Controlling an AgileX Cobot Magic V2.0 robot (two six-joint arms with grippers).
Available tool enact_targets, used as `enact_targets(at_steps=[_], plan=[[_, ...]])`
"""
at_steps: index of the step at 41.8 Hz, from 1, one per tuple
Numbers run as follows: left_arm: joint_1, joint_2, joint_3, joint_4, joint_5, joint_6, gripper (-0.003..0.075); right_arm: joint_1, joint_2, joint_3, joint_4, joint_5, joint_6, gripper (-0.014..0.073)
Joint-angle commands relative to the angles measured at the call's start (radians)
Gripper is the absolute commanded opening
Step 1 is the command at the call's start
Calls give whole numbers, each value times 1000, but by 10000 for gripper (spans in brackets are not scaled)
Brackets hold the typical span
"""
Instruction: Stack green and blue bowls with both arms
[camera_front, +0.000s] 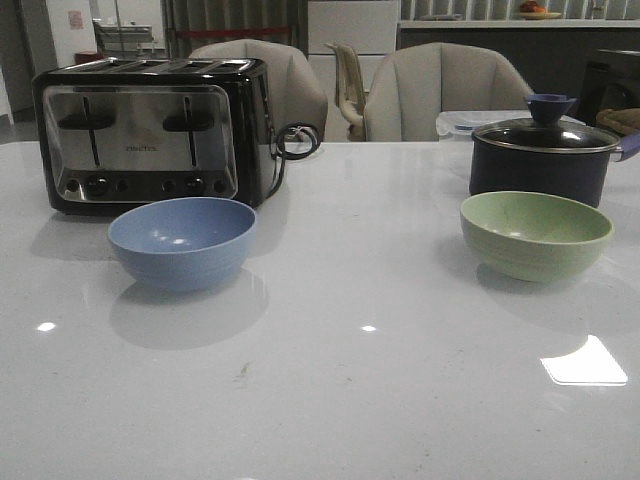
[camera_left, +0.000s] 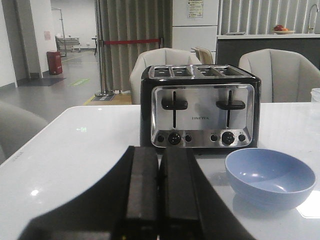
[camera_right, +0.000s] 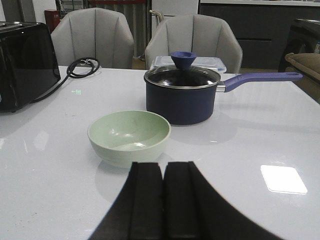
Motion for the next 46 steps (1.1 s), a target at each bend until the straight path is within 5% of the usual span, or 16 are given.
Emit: enact_targets(at_steps=[1,34,40,46], plan=[[5,-16,6,-3,-88,0,98,-6,-18,-5,1,-97,-9,36],[5,-16,6,7,-94,0,98,-6,-18,-10,-1,-189,-9,36],[3,-16,-22,7,-199,0,98,-6,-18,-113,-1,-174,-9,36],[3,-9,-165,2,-161,0,98,-6,7,-295,-8,-29,-9,36]])
